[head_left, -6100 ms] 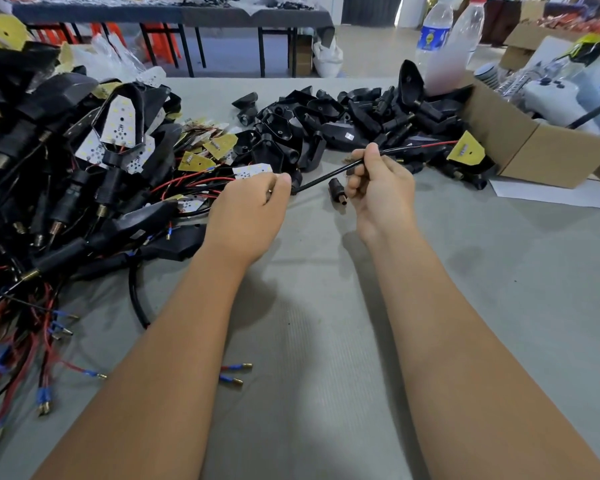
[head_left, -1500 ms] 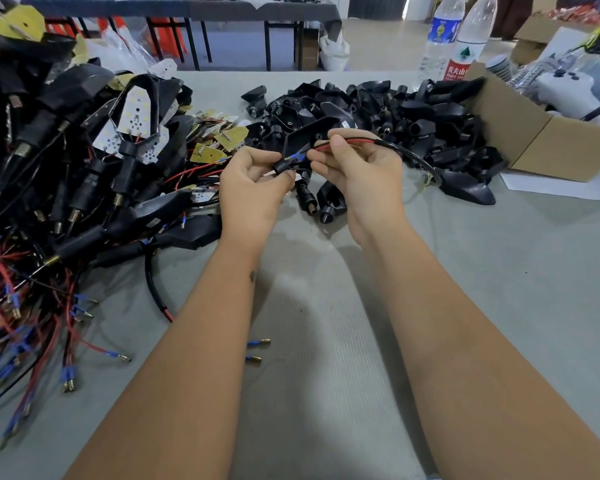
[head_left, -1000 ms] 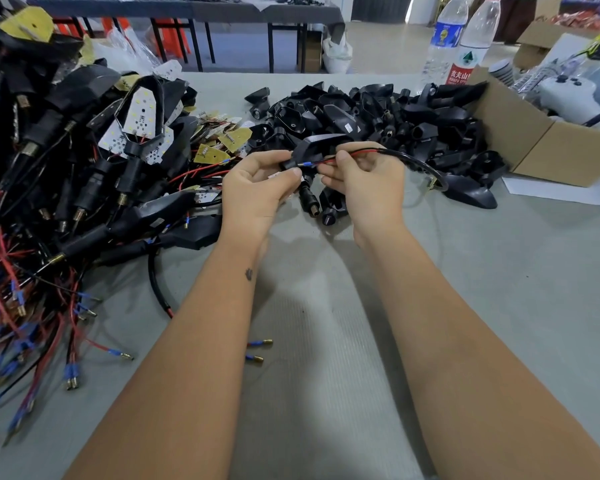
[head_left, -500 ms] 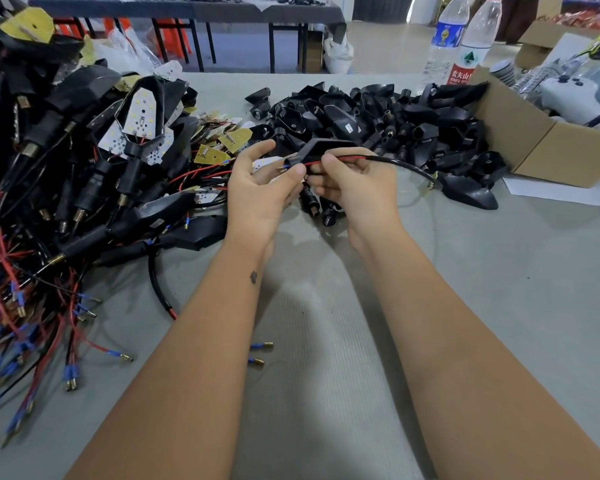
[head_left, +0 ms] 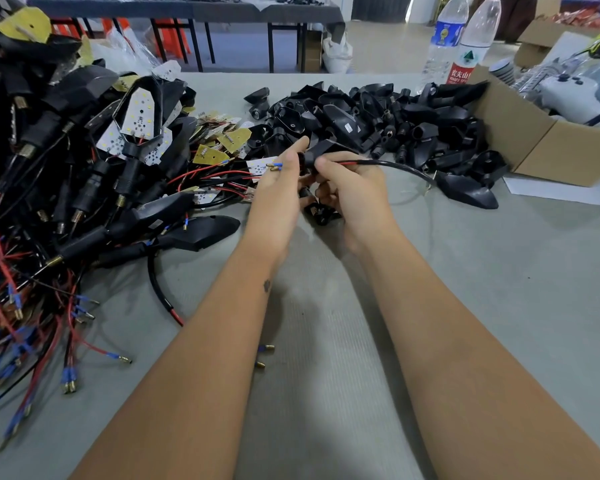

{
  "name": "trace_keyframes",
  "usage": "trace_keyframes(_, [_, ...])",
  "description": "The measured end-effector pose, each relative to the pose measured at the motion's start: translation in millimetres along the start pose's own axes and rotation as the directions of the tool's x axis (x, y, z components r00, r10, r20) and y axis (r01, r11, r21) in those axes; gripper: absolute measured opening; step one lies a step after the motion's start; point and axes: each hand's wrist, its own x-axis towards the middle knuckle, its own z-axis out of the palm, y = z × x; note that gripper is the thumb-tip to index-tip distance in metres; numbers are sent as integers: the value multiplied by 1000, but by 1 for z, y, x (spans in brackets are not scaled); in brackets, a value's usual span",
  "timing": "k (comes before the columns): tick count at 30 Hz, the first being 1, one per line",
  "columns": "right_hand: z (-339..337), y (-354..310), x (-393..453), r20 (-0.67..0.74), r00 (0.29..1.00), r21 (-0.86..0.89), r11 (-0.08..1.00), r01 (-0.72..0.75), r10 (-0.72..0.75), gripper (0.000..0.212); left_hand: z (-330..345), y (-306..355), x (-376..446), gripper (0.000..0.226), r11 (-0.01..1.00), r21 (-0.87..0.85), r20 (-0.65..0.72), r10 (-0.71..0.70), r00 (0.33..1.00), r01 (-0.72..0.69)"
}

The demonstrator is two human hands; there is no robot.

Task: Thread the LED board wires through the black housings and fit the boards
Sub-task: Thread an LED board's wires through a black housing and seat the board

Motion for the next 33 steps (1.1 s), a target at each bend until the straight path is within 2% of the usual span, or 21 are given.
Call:
trace_keyframes(3, [1, -1, 4, -22, 995, 115, 989, -93, 97, 16, -1, -1, 0, 34, 1000, -10, -82, 25, 996, -26])
trace_keyframes(6, [-4, -3, 7, -19, 977, 372, 909, -189, 211, 17, -9, 2, 2, 39, 998, -54, -207, -19, 978, 7])
trace_keyframes(8, [-9, -3, 9, -43, 968, 496, 847, -193, 246, 22, -16, 3, 4, 42, 995, -95, -252, -47, 967, 23])
trace_keyframes(10, [-13, -2, 11, -77, 965, 515, 839, -177, 251, 25, -19, 2, 6, 43, 990, -137, -258, -67, 964, 33])
trace_keyframes(12, [-14, -2, 11, -102, 965, 462, 871, -169, 241, 24, -18, 1, 8, 41, 982, -185, -233, -88, 969, 44])
trace_keyframes(16, [-13, -2, 11, -119, 978, 335, 935, -121, 169, 20, -14, -1, 10, 22, 958, -270, -148, -138, 979, 94])
trace_keyframes(22, [-16, -1, 13, -187, 977, 109, 991, -81, 100, 16, -14, -2, 12, 22, 946, -317, -96, -101, 990, 66])
trace_keyframes(29, [-12, 3, 9, -173, 985, -233, 972, -21, -21, 28, -10, -2, 10, 15, 906, -404, -18, -146, 989, 127])
trace_keyframes(33, [-11, 2, 7, -165, 986, -248, 969, -10, -32, 27, -8, -6, 9, 18, 936, -334, 2, -121, 993, 115])
